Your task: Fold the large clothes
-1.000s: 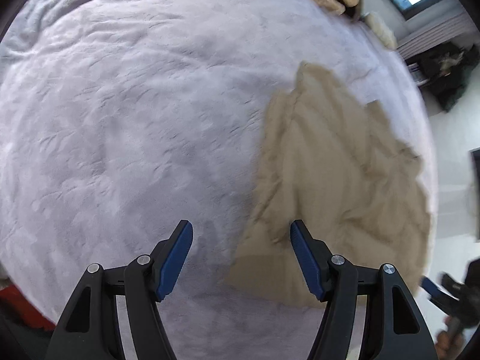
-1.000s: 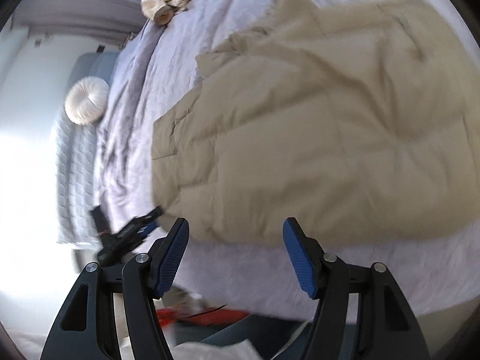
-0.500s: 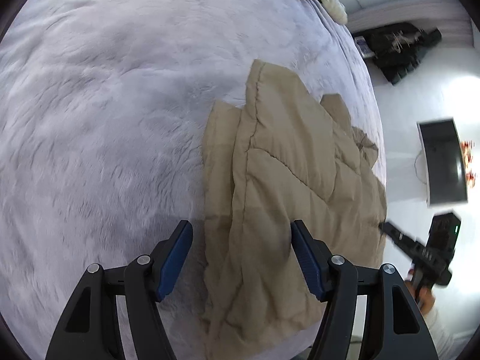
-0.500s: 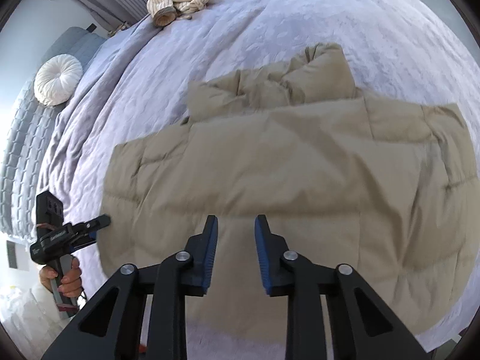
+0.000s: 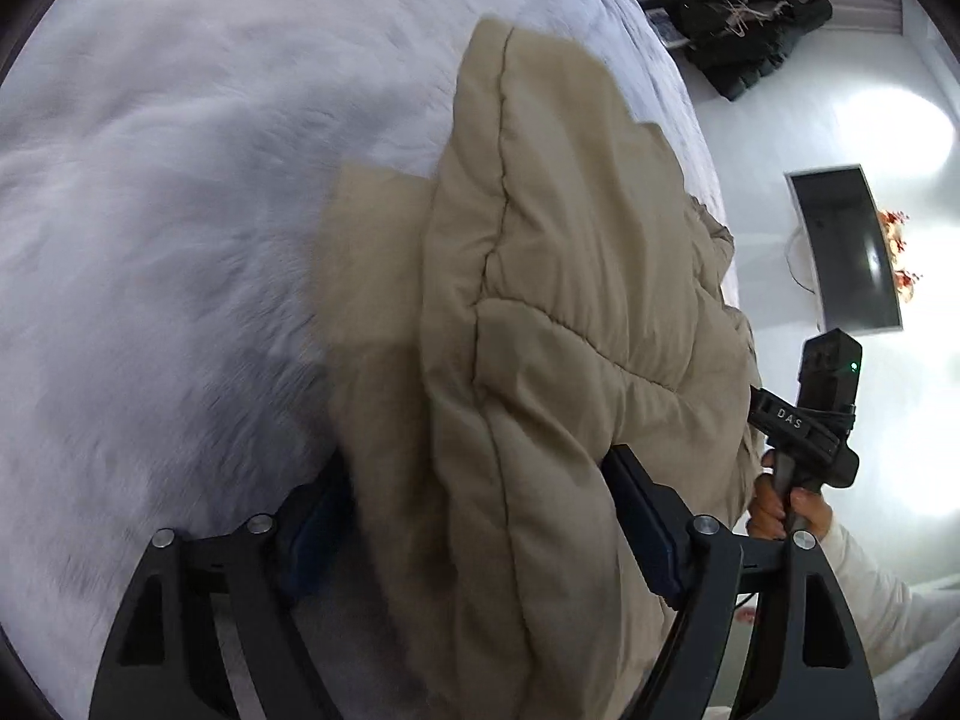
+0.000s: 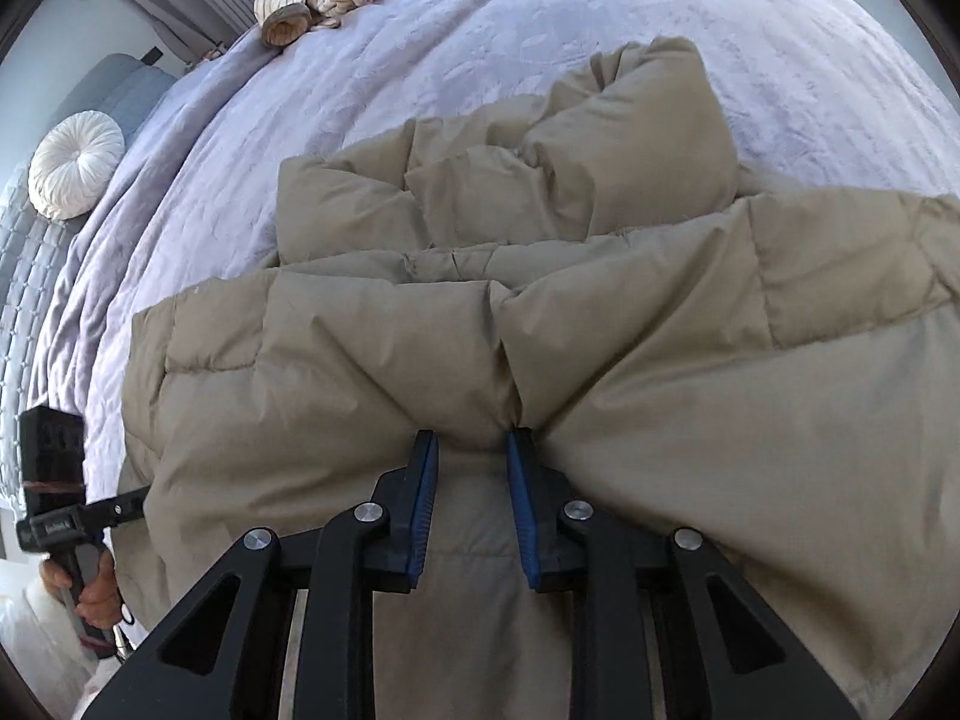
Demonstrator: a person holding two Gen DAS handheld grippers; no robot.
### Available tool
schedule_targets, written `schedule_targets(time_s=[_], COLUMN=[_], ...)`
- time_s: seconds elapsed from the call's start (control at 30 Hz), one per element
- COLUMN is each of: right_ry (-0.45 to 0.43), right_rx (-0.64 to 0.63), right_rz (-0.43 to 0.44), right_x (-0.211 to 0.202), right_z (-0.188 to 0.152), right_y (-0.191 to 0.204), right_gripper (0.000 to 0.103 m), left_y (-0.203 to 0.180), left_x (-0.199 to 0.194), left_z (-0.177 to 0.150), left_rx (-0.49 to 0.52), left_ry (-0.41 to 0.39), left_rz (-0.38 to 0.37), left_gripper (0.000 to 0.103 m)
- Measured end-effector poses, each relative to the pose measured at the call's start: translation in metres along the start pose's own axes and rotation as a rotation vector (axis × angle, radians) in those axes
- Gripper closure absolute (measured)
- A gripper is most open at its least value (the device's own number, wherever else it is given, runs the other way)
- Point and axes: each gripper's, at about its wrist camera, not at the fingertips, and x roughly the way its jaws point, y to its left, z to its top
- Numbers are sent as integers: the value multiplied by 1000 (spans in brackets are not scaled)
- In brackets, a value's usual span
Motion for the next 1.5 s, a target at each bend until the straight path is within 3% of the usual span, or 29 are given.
schedule_targets(time_s=[0.1,0.13,0.17,0.2,0.33,0.57,0.77,0.87,0.97,1.13,1.33,1.5], right_ry=[4,4,5,6,13,33,44,63,28,10,27,55], right_rx=[6,8,9,10,21,57,85,97,70,97,193,233], right_rz=[9,8,7,5,4,34,66,66,81,117,166,195], right_x=[5,6,7,8,11,20,20,4,-27,-73,-87,-73], right_z=[0,-1,-1,-1,0,2,4,7,1,-39,-86,-100], right_y=[-3,-3,-4,-4,-5,-13,-22,-22,-18,-29,-51,-57], right_gripper=[78,78,78,78,78,78,78,78,77,77,77,77], left_y=[-11,-18,-24,-30,-66,-152,-202,-212,-212,-207,-218,-230], left_x=[10,13,14,13,-3,-30,-16,-11,-14,-11,-9,-8], left_z=[5,5,3,3,1,-8,-15,-21,-27,-33,-43,-47], left_rx=[45,65,78,84,150,232,262,254,250,220,219,222], left_ry=[26,44,58,66,53,-1,-2,-3,-9,-31,-41,-37], left_rz=[-11,-16,-35,-49,-23,-109,-34,6,46,134,214,249], left_gripper=[25,33,57,69,81,81,81,81,81,81,81,81])
